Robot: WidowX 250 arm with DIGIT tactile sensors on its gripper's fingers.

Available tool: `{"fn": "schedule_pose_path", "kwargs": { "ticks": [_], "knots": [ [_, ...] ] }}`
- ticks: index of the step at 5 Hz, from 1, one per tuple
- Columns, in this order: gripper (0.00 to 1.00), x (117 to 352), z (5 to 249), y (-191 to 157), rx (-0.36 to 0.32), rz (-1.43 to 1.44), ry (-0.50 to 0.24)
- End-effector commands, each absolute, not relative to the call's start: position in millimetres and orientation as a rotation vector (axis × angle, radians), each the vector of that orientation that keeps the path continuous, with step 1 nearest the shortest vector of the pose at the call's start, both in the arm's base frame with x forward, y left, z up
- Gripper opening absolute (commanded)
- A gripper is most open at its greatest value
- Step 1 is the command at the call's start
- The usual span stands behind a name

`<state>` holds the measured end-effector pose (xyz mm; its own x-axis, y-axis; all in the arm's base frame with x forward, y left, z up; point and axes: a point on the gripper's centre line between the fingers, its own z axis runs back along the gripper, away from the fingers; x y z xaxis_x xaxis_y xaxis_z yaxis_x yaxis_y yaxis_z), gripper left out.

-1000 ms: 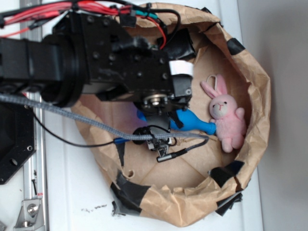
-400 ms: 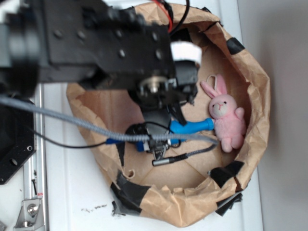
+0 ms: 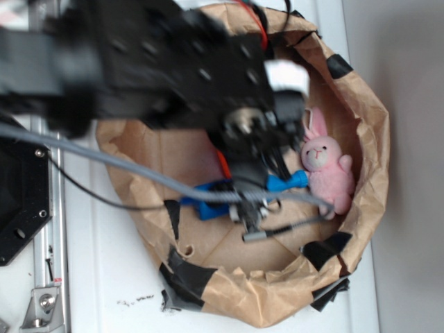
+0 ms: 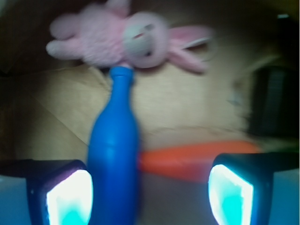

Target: Grab the blue bottle.

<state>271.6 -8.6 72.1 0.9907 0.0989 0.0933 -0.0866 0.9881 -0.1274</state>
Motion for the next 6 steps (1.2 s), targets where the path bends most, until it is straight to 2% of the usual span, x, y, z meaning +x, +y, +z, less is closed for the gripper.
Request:
{"fn": "schedule_pose_path", "kwargs": {
  "ticks": [1, 2, 3, 4, 5, 6],
  "knots": [
    [1.0, 281, 43, -45, -0.14, 0.045, -0.05],
    [0.0, 266, 33, -39, 0.028, 0.052, 0.102],
    [0.0, 263, 34, -34, 0.081, 0.063, 0.125],
    [0.0, 262, 55, -25, 0.046, 0.012, 0.06],
    [0.0, 251, 103, -8, 0.007, 0.05, -0.12],
    [0.0, 242, 151, 15, -0.042, 0.04, -0.173]
  ]
}}
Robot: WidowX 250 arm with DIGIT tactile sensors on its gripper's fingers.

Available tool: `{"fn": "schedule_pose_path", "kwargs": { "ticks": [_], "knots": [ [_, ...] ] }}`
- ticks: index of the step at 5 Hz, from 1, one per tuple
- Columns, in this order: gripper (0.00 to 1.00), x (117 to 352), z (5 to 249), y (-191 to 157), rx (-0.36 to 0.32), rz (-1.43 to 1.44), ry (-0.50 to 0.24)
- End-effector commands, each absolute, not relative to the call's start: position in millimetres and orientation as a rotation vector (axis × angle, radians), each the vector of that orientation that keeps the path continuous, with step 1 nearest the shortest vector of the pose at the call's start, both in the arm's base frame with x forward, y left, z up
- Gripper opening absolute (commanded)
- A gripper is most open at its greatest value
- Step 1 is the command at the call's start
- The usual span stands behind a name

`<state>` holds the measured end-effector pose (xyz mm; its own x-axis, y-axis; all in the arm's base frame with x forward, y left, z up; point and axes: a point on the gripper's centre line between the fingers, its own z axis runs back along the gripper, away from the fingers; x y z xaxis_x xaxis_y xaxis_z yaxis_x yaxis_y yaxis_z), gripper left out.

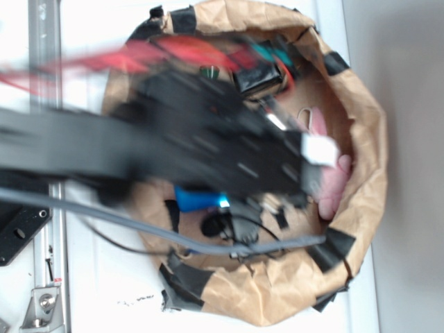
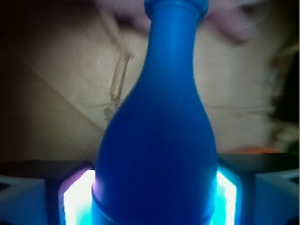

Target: Grab the blue bottle.

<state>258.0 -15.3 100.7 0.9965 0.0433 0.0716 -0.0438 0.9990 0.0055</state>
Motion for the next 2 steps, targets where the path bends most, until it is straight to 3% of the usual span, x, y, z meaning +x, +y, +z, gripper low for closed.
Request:
{"fn": "schedule_pose_path", "kwargs": {
  "ticks": [1, 2],
  "knots": [
    [0.0, 251, 184, 33, -0.021, 0.099, -0.165],
    [0.0, 260, 173, 36, -0.026, 0.108, -0.109]
  ]
}}
